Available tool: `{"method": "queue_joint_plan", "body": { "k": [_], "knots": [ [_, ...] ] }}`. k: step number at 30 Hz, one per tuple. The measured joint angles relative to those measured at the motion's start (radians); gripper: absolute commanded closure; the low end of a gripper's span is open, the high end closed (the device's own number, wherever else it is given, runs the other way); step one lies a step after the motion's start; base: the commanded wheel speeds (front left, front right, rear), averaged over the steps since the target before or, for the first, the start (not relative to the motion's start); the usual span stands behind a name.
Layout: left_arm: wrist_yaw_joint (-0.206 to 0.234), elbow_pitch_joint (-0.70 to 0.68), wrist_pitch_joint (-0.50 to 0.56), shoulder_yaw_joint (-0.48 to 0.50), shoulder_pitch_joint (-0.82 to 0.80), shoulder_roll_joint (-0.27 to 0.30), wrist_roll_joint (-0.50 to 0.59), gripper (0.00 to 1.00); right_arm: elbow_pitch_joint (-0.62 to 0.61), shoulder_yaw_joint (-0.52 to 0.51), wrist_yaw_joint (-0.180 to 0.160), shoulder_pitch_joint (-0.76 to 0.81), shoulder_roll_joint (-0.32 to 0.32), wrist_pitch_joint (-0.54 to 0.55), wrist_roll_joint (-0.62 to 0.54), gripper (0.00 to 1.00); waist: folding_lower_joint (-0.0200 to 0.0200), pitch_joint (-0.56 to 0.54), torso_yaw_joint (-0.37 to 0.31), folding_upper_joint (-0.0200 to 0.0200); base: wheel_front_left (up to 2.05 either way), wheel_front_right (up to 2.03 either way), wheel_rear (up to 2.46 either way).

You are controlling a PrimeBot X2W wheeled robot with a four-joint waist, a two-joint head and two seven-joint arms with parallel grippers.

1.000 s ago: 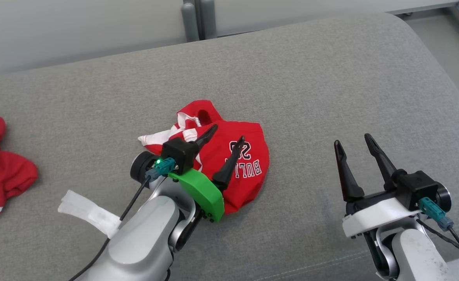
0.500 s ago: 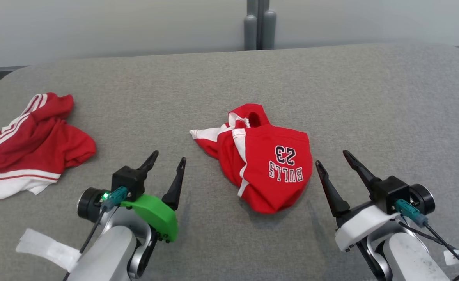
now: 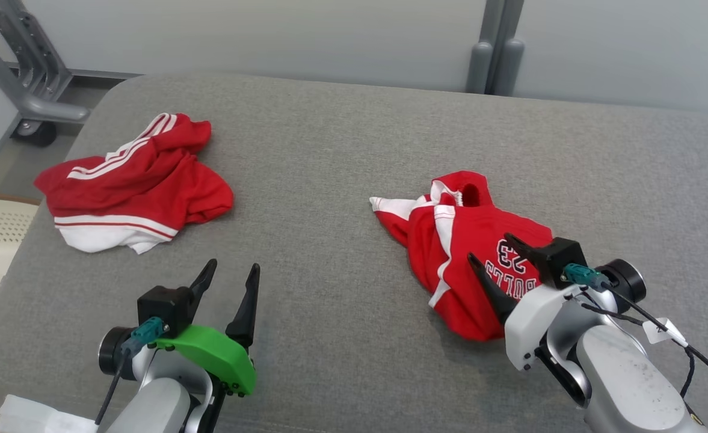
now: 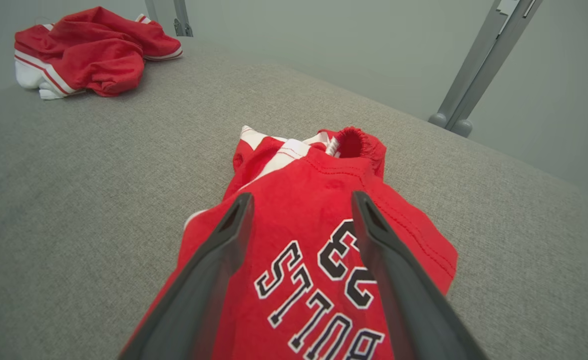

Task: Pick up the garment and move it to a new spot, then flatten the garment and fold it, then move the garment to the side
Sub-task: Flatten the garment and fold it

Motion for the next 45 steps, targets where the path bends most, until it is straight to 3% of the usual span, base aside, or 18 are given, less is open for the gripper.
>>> {"method": "queue_joint_plan", "body": {
  "k": [10,11,13,23,28,36,45],
  "knots": [
    [0.008,-0.044,0.0,0.036,0.051,0.013,0.0,0.0,0.155,0.065,0.009,-0.056,-0.026,0.162,0.034,0.03,0.0,-0.019,0.088,0.0,0.0,0.0,0.0],
    [0.008,-0.048,0.0,0.037,0.056,0.013,0.0,0.0,0.161,0.066,0.009,-0.06,-0.026,0.167,0.04,0.57,0.0,-0.02,0.09,0.0,0.0,0.0,0.0],
    [0.008,-0.055,0.0,0.039,0.064,0.013,0.0,0.0,0.173,0.066,0.009,-0.07,-0.025,0.174,0.051,1.0,0.0,-0.021,0.09,0.0,0.0,0.0,0.0],
    [0.017,-0.101,0.0,0.102,0.116,0.03,0.002,0.0,0.117,0.012,0.01,-0.1,-0.016,0.119,0.141,1.0,0.0,-0.035,0.062,0.0,0.0,0.0,0.0],
    [0.018,-0.13,0.0,0.128,0.136,0.043,0.003,0.0,0.057,-0.063,0.005,-0.095,-0.055,0.063,0.162,1.0,0.0,-0.04,0.021,0.0,0.0,0.0,0.0],
    [0.018,-0.173,0.0,0.148,0.156,0.043,0.013,0.0,0.034,-0.175,-0.091,0.074,-0.072,-0.021,0.205,1.0,0.0,-0.035,-0.067,0.0,0.0,0.0,0.0],
    [0.019,-0.205,0.0,0.139,0.163,0.043,0.035,0.0,0.079,-0.183,-0.118,0.226,-0.011,-0.084,0.24,1.0,0.0,-0.018,-0.179,0.0,0.0,0.0,0.0]
  ]
}}
